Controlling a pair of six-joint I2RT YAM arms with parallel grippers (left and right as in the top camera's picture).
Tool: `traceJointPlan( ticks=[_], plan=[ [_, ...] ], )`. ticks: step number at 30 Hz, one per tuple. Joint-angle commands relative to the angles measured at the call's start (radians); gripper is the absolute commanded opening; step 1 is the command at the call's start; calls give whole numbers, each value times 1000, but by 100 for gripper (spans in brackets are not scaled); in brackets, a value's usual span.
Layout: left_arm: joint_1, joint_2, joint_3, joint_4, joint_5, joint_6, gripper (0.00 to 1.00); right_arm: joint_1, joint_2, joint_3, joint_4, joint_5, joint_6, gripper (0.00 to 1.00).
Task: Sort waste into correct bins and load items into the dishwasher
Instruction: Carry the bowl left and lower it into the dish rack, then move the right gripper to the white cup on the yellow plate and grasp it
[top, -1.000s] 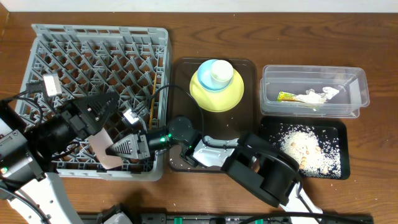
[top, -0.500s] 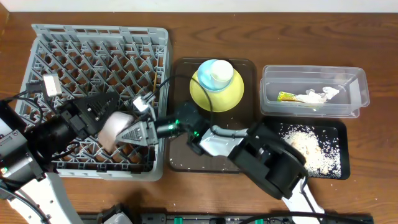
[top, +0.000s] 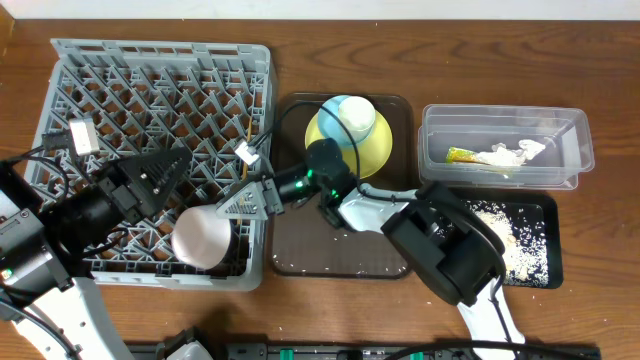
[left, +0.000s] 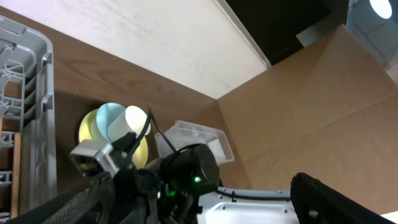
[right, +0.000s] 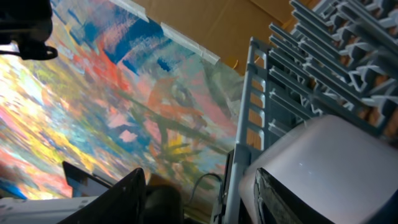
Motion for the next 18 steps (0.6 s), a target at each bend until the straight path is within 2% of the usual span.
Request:
traceJointPlan(
  ticks=[1,6,10,14,18],
  plan=[
    [3,-1,6,-3,5,6,91,-42,-8,-2,3,-44,55,54],
    [3,-1,6,-3,5,6,91,-122,-68,7,-19,-31,76,54],
    [3,-1,6,-3,5,6,91,-216,-127,71,-202,-29,27,53],
    [3,-1,6,-3,5,6,91,-309,-179,185,-576,11,-157,54],
    [3,-1,6,-3,5,6,91,-364,-216,367,-1185,264,-514,56]
  ],
)
